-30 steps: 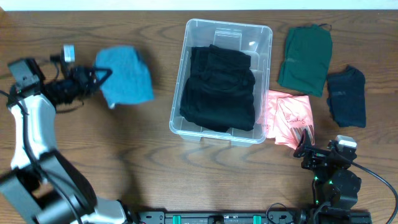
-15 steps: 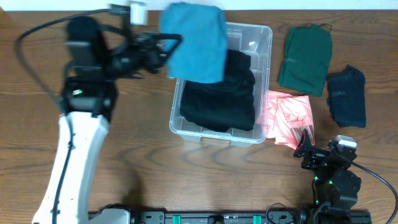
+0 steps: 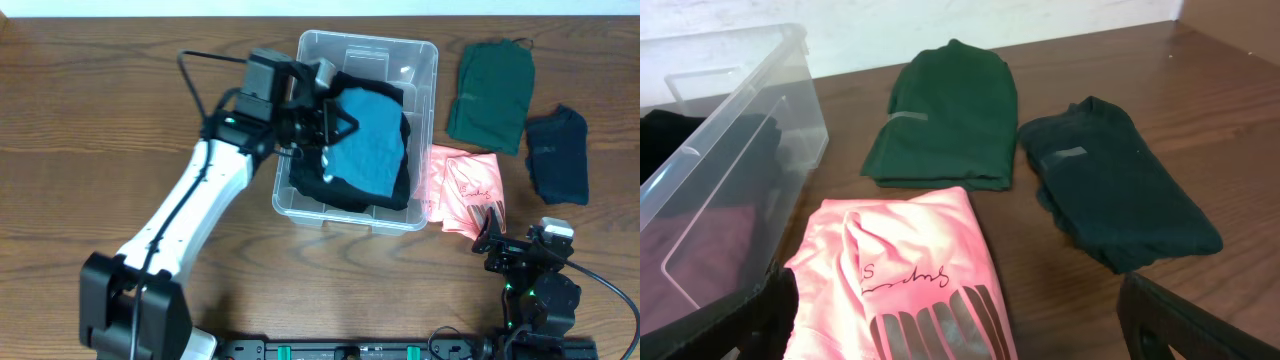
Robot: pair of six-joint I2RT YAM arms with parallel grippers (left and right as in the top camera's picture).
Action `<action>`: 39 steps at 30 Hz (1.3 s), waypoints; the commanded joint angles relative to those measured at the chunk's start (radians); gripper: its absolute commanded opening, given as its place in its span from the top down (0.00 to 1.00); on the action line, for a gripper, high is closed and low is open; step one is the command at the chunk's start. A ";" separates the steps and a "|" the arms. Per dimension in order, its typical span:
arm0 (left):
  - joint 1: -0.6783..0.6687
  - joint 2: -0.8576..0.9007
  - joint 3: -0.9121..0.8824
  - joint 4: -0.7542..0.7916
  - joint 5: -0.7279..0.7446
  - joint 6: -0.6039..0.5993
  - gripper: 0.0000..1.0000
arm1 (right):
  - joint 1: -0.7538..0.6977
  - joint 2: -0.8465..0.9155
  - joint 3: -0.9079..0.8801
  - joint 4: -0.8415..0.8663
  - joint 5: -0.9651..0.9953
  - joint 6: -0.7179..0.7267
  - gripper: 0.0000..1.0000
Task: Pack container
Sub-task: 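Lower the light-blue shirt into the bin front and release it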
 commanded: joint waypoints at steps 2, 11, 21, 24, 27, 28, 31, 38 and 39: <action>-0.063 0.015 -0.002 -0.031 -0.007 -0.001 0.94 | 0.011 -0.003 -0.003 0.000 0.003 0.011 0.01; -0.121 0.022 -0.055 -0.109 -0.125 0.045 0.94 | 0.011 -0.003 -0.003 0.000 0.002 0.011 0.01; -0.121 0.153 -0.085 -0.059 -0.157 -0.056 0.91 | 0.011 -0.003 -0.003 0.000 0.002 0.011 0.01; -0.121 0.156 -0.084 -0.032 -0.157 -0.058 0.87 | 0.011 -0.003 -0.003 0.000 0.002 0.011 0.01; -0.116 0.142 -0.077 -0.021 -0.161 -0.057 0.83 | 0.011 -0.003 -0.003 0.000 0.002 0.011 0.01; -0.115 0.136 -0.077 -0.019 -0.165 -0.057 0.77 | 0.011 -0.003 -0.003 0.000 0.002 0.011 0.01; -0.110 0.113 -0.077 -0.024 -0.189 -0.057 0.73 | 0.011 -0.003 -0.003 0.000 0.002 0.011 0.01; -0.102 -0.005 -0.068 -0.030 -0.183 -0.076 0.59 | 0.011 -0.003 -0.003 0.000 0.002 0.011 0.01; -0.102 -0.033 -0.063 -0.030 -0.188 -0.076 0.58 | 0.011 -0.003 -0.003 0.000 0.002 0.011 0.01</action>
